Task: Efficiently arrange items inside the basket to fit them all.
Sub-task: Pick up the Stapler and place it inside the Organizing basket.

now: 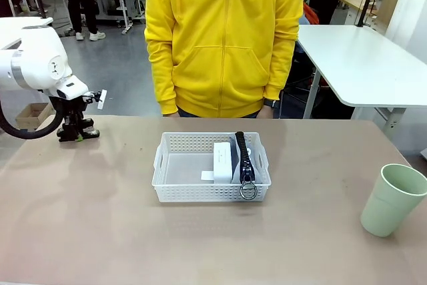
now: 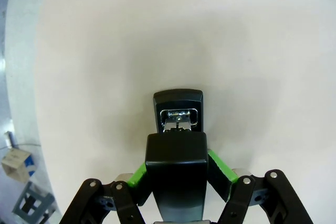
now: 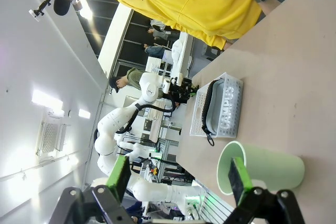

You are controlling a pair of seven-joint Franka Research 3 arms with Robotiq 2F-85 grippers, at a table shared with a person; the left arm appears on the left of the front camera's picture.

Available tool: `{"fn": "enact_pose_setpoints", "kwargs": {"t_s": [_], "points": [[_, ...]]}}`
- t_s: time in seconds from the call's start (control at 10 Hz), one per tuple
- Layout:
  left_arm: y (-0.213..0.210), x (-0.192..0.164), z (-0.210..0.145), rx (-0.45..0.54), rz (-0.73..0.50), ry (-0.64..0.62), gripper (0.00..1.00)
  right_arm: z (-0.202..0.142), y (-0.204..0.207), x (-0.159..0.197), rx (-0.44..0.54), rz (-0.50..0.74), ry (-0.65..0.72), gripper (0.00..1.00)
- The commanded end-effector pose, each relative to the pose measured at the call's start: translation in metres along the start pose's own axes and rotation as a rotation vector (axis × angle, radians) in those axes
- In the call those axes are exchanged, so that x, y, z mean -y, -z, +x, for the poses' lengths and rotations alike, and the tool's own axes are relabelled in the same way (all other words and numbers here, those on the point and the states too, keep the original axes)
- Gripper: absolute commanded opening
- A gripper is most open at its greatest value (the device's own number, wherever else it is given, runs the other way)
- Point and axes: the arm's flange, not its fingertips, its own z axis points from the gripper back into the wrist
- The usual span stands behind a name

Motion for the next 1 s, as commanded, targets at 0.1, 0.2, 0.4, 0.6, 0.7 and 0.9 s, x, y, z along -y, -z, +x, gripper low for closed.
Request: {"fn": "enact_pose_setpoints", "kwargs": {"t_s": [0.1,0.2,0.4,0.6,0.7,0.9], "points": [[-0.038,0.019,-0.024,0.103,-0.170,0.057,0.00,0.001,0.001,-0.003,0.010,0.018,0.000,1.00],[-0.057,0.026,-0.031,0.139,-0.201,0.069,0.00,0.001,0.001,-0.003,0.010,0.018,0.000,1.00],[-0.095,0.050,-0.044,0.230,-0.207,0.022,0.00,0.001,0.001,-0.003,0.010,0.018,0.000,1.00],[-0.109,0.103,-0.059,0.281,-0.098,-0.008,0.00,0.001,0.001,-0.003,0.010,0.018,0.000,1.00],[-0.112,0.130,-0.069,0.299,-0.047,0.033,0.00,0.001,0.001,-0.003,0.010,0.018,0.000,1.00],[-0.111,0.136,-0.072,0.339,-0.027,-0.032,0.00,0.001,0.001,-0.003,0.010,0.018,0.000,1.00]]}}
